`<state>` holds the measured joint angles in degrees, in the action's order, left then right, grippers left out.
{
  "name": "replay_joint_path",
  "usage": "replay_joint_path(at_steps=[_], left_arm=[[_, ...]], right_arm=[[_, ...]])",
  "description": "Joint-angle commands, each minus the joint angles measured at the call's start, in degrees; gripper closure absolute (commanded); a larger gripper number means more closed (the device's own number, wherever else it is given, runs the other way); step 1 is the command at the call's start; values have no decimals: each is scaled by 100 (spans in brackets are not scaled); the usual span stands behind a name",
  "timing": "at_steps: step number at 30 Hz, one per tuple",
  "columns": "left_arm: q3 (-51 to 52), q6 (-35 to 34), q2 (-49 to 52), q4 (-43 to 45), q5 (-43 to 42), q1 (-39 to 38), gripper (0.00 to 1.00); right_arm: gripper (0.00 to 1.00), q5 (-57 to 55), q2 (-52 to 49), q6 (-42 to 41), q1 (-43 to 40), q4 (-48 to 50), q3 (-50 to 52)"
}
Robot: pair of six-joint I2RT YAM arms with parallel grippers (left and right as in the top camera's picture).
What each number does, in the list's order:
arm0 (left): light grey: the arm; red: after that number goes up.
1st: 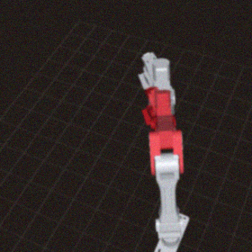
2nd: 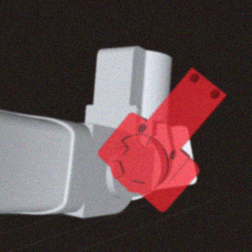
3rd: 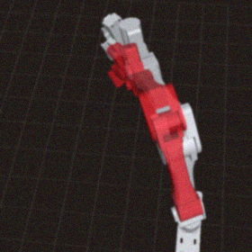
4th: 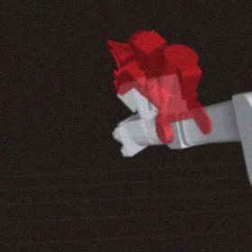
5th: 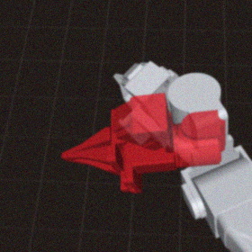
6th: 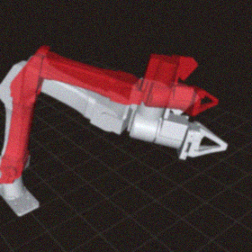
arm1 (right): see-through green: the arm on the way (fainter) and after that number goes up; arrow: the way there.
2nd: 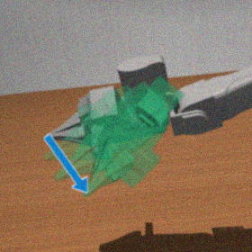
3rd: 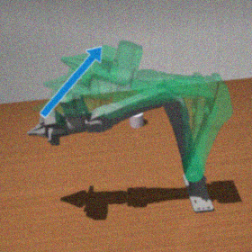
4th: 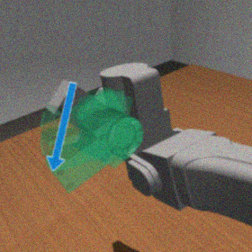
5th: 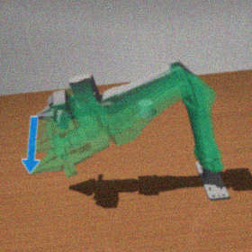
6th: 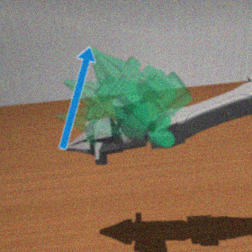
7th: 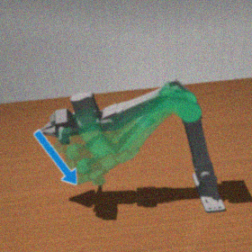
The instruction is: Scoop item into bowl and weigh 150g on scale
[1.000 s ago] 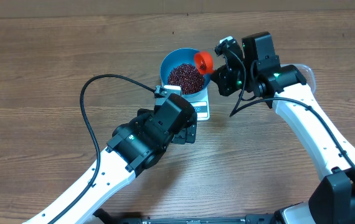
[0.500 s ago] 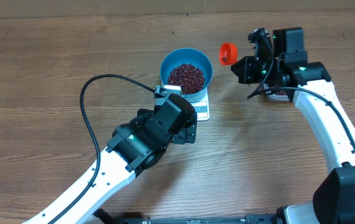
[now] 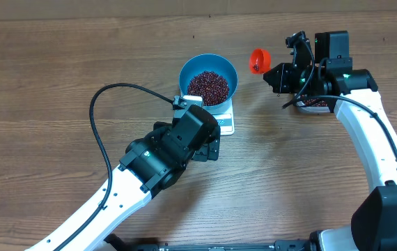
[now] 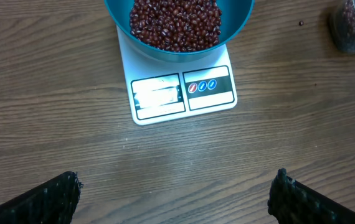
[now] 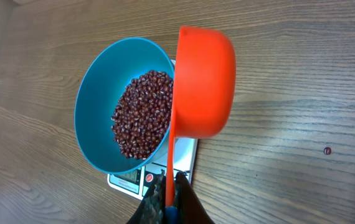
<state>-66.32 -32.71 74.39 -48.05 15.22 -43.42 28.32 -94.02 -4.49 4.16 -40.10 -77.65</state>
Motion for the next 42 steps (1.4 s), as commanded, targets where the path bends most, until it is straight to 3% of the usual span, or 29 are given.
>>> replay_joint_path(at_steps=[1, 6, 9, 11, 13, 18, 23, 27, 31, 42], left_arm=[[-20, -72, 22, 7, 59, -11, 0], [-20, -72, 22, 7, 59, -11, 1], [-20, -72, 22, 7, 59, -11, 0], [-20, -72, 22, 7, 59, -11, 0], [-20, -72, 22, 7, 59, -11, 0], [-20, -72, 24, 7, 59, -11, 0], [-20, -72, 22, 7, 59, -11, 1], [-20, -72, 22, 7, 59, -11, 0], [-20, -72, 22, 7, 59, -11, 1], [-20, -72, 22, 7, 59, -11, 0]], right_arm=[[96, 74, 105, -22, -7, 11, -151], [96, 138, 105, -26, 13, -31, -149], [96, 748, 105, -2, 179, -116, -149], [96, 925, 105, 337, 334, -170, -149], [96, 588, 103, 1106, 605, -328, -149], [96, -437, 98, 664, 872, -190, -149], [96, -411, 87, 715, 1045, 92, -149], [96, -490, 66, 1827, 1252, -107, -144], [96, -1029, 61, 1873, 1346, 11, -144], [96, -1008, 61, 2284, 1368, 68, -144]])
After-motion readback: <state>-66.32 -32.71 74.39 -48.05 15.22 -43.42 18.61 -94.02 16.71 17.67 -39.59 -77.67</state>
